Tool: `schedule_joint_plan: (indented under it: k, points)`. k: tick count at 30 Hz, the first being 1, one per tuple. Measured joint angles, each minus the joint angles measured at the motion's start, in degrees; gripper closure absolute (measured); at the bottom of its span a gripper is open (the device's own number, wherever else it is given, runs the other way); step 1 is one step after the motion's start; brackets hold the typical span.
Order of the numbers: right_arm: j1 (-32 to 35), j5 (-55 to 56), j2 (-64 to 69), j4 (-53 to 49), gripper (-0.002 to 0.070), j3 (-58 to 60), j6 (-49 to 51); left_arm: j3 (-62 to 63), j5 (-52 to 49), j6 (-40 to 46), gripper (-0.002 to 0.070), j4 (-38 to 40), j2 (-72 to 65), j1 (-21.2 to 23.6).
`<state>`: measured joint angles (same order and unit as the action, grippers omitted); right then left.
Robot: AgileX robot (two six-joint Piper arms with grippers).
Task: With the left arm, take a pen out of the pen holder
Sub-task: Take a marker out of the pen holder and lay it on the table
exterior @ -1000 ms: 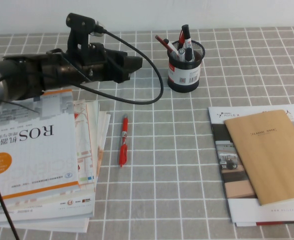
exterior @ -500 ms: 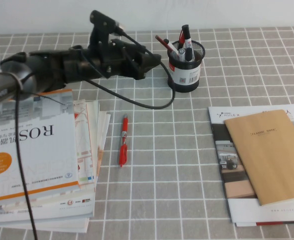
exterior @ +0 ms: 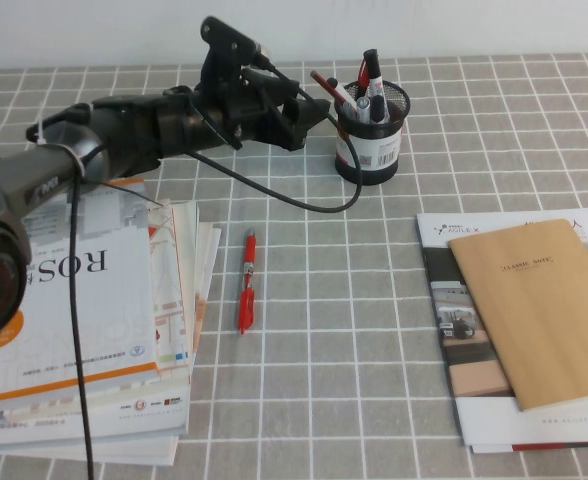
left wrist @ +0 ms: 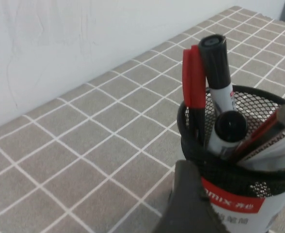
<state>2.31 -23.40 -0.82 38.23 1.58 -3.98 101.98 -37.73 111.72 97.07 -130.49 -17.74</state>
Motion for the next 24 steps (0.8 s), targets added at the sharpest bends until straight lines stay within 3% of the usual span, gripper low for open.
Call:
schedule_joint_plan:
  k: [8, 13, 16, 21, 24]
  points:
    - [0.0, 0.0, 0.0, 0.0, 0.0689, 0.0, 0.0, 4.5, 0.5, 0.5, 0.0264, 0.0, -1.8, -1.0]
    - [0.0, 0.0, 0.0, 0.0, 0.0689, 0.0, 0.0, 5.8, 0.7, 0.6, 0.0310, 0.0, -2.0, -1.3]
    - [0.0, 0.0, 0.0, 0.0, 0.0689, 0.0, 0.0, 5.8, 0.9, 0.6, 0.0393, 0.0, -2.2, -1.3]
    - [0.0, 0.0, 0.0, 0.0, 0.0689, 0.0, 0.0, 5.9, 1.1, 0.6, 0.0601, 0.0, -2.2, -1.4]
    - [0.0, 0.0, 0.0, 0.0, 0.0689, 0.0, 0.0, 5.9, 0.6, 0.6, 0.0643, 0.0, -2.2, -1.5]
